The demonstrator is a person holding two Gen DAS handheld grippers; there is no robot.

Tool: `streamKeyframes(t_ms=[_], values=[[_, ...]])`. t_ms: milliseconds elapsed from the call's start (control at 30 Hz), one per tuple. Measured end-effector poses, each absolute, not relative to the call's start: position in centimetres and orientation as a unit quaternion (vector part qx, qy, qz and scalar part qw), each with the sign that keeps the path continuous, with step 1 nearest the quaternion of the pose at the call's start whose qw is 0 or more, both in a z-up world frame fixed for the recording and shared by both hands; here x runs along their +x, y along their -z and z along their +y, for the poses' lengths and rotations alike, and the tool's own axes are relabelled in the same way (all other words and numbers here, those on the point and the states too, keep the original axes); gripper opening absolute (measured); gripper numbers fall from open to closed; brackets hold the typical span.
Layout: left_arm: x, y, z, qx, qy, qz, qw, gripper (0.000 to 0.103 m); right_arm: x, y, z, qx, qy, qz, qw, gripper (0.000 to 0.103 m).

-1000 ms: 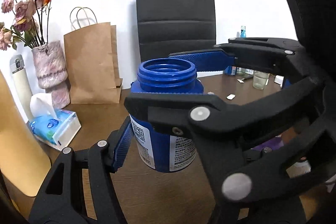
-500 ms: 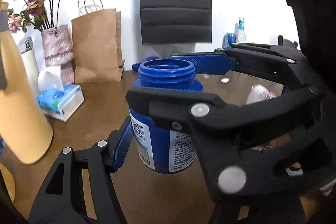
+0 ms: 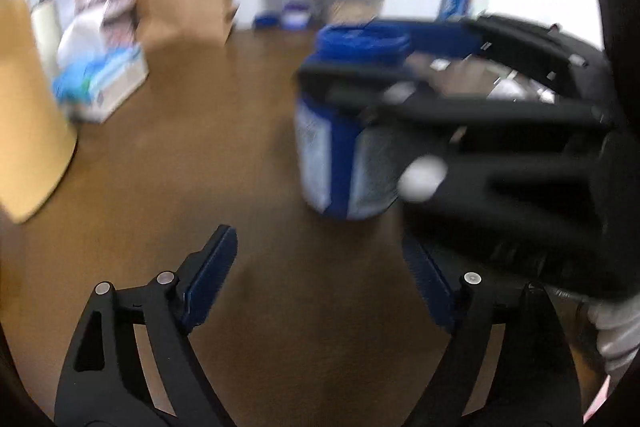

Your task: Flip cup upright

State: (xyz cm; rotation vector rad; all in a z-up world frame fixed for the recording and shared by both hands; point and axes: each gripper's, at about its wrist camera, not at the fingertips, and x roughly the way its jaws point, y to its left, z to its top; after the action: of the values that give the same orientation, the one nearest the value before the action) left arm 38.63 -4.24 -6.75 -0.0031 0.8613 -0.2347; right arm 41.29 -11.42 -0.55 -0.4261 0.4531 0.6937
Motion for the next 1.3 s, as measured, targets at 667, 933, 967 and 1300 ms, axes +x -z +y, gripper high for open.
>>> streamKeyframes(t_ms=[667, 933, 967, 1300], values=[[29.6, 2.2, 2.2, -0.057, 0.026, 0.386, 0.92, 0.101, 34.5, -4.0, -22.9, -0.085, -0.241, 0.256, 0.932, 0.089], [25.2, -0.1, 2.1, -0.055, 0.018, 0.347, 0.936, 0.103, 29.6, -4.5, -29.8, -0.025, -0.179, 0.275, 0.944, 0.089], [24.5, -0.4, 1.9, -0.052, 0.018, 0.343, 0.938, 0.103, 28.6, -4.6, -29.9, -0.025, -0.176, 0.272, 0.946, 0.089], [15.0, -2.8, 0.3, -0.02, 0.008, 0.259, 0.966, 0.103, 19.2, -5.2, -29.5, -0.013, -0.183, 0.217, 0.959, 0.089]])
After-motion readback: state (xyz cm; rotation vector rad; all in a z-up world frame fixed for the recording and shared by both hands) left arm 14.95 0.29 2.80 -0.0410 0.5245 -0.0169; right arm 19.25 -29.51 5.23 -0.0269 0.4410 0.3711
